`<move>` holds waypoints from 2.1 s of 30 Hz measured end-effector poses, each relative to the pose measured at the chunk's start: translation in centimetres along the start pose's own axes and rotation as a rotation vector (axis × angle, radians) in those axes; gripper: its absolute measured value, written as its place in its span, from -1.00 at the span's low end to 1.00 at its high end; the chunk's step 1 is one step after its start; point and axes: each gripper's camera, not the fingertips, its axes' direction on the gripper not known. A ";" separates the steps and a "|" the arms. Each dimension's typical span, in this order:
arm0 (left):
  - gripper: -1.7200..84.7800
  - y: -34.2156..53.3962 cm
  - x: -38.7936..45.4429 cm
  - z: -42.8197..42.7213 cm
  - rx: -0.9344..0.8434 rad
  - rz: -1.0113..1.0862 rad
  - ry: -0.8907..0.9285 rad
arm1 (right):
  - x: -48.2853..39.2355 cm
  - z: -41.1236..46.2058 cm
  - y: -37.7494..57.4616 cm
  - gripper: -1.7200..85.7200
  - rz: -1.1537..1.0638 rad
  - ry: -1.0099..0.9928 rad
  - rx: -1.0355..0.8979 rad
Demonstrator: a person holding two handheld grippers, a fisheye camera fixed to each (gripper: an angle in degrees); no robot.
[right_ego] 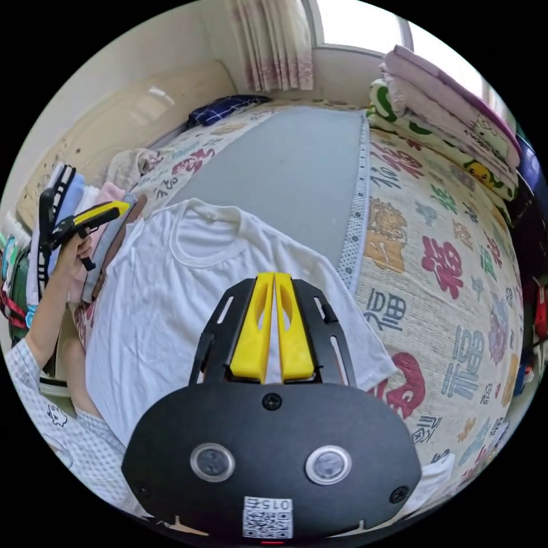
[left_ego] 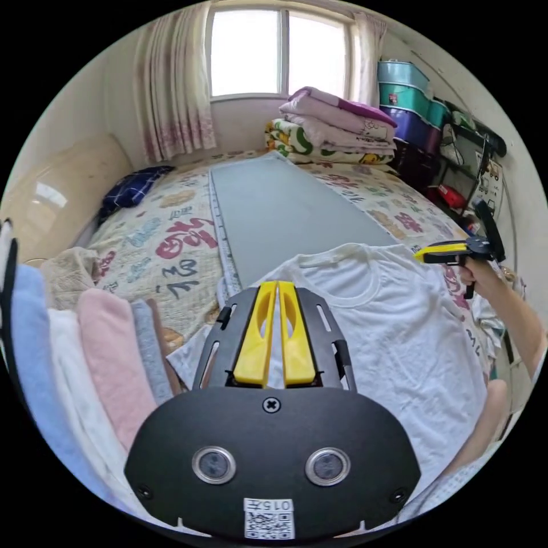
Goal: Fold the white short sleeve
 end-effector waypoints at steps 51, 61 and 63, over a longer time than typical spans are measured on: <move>-0.86 -2.3 37.7 14.8 -0.252 0.417 0.446 | 19.6 -37.1 7.8 -0.91 0.380 -0.058 -0.001; -0.79 10.6 24.2 2.2 -0.011 0.316 0.746 | 9.4 -53.6 18.9 -0.87 0.292 -0.149 0.225; -0.80 17.0 18.8 -1.1 0.027 0.247 0.685 | 4.9 -58.5 24.4 -0.87 0.251 -0.196 0.273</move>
